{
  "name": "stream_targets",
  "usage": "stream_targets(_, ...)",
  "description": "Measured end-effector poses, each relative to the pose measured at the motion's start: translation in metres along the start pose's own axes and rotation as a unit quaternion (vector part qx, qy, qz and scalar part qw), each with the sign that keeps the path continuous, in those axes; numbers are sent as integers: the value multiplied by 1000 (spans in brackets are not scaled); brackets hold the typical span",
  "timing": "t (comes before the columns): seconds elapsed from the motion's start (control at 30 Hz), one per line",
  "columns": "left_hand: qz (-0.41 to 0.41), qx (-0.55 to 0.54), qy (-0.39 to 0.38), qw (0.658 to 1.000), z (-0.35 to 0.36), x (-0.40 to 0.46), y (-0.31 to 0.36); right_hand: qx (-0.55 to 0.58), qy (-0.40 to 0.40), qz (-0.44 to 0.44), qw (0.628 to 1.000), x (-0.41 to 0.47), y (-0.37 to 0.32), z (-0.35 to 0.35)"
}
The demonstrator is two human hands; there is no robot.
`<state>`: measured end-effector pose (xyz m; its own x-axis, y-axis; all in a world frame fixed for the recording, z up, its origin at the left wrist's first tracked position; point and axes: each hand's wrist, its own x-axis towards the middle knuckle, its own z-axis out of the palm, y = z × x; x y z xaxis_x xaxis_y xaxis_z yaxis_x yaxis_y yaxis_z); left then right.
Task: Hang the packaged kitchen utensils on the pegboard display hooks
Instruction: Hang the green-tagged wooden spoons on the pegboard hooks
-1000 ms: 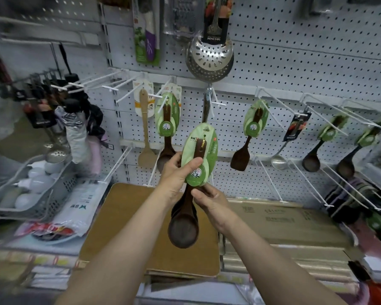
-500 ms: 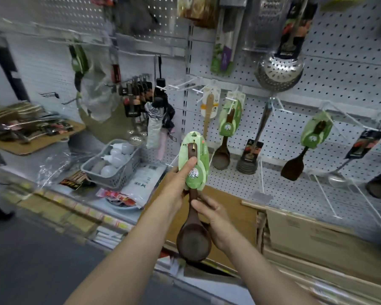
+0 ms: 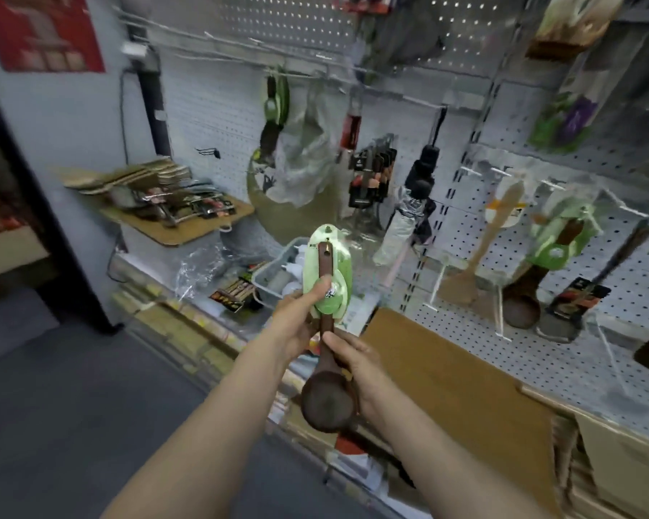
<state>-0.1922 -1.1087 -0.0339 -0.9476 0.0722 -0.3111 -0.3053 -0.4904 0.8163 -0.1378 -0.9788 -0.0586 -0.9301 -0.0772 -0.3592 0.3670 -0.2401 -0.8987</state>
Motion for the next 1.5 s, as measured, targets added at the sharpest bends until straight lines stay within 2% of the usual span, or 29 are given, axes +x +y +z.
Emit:
stream_targets(0.17, 21, -15, 30, 999, -117, 24, 68, -4, -38, 3, 999, 50, 25, 123)
stream_targets(0.3, 4, 15, 76, 997, -180, 42, 110, 30, -57, 24, 998, 79, 44, 199)
stream_targets(0.63, -29, 18, 122, 992, -280, 134, 176, 37, -35, 73, 996, 183, 51, 306)
stream_targets(0.83, -80, 57, 103, 990, -320, 225, 231, 51, -19, 97, 994, 293, 43, 361)
stream_targets(1.13, -116, 95, 131, 980, -355, 350, 328, 73, 19, 127, 989, 427, -10, 440)
stream_targets(1.37, -164, 114, 111, 974, -358, 430, 345, 102, 58, 141, 983, 490, -30, 450)
stream_targets(1.5, -196, 121, 70, 971, -351, 471, 340, 133, 102, 149, 975, 515, -38, 447)
